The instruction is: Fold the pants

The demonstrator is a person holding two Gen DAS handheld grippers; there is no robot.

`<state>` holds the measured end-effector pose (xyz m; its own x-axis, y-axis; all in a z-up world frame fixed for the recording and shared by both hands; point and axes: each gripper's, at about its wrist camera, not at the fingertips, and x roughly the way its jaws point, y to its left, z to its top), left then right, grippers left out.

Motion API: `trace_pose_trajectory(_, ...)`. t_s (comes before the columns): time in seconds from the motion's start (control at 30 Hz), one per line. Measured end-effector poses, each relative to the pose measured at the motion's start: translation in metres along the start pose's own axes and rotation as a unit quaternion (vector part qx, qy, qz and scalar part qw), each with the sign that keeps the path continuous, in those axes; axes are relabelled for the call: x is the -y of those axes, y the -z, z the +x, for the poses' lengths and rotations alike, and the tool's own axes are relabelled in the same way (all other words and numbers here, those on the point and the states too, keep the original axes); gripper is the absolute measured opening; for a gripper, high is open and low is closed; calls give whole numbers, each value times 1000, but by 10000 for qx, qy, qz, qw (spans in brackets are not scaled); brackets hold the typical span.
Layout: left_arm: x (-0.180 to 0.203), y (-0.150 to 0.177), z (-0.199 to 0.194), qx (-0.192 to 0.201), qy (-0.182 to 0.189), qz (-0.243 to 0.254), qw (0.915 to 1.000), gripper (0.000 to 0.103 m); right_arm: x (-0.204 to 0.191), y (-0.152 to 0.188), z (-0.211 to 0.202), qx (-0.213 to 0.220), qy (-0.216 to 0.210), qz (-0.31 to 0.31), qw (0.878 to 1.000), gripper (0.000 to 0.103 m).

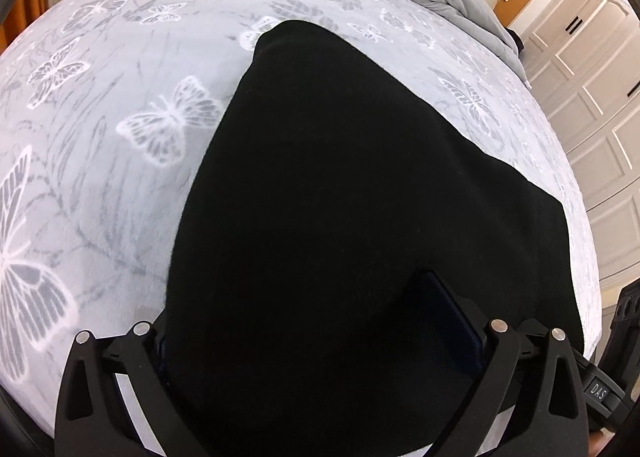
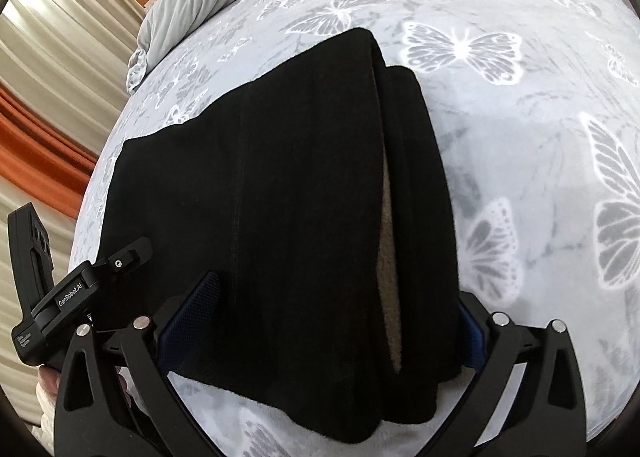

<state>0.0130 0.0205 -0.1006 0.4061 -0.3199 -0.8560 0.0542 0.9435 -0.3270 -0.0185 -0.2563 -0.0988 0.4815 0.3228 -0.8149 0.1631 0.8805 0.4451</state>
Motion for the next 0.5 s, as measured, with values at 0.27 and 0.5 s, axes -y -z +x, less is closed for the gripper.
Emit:
trace_pose_trajectory(0.27,-1,-6,5,134,130,65,9998,98,9,2,-2,261,-228,113,9993,98)
trace_pose_trajectory(0.5,-9,9,-7,128,370,364,9986,98,17,16,-15,310,-609,41,9977,98)
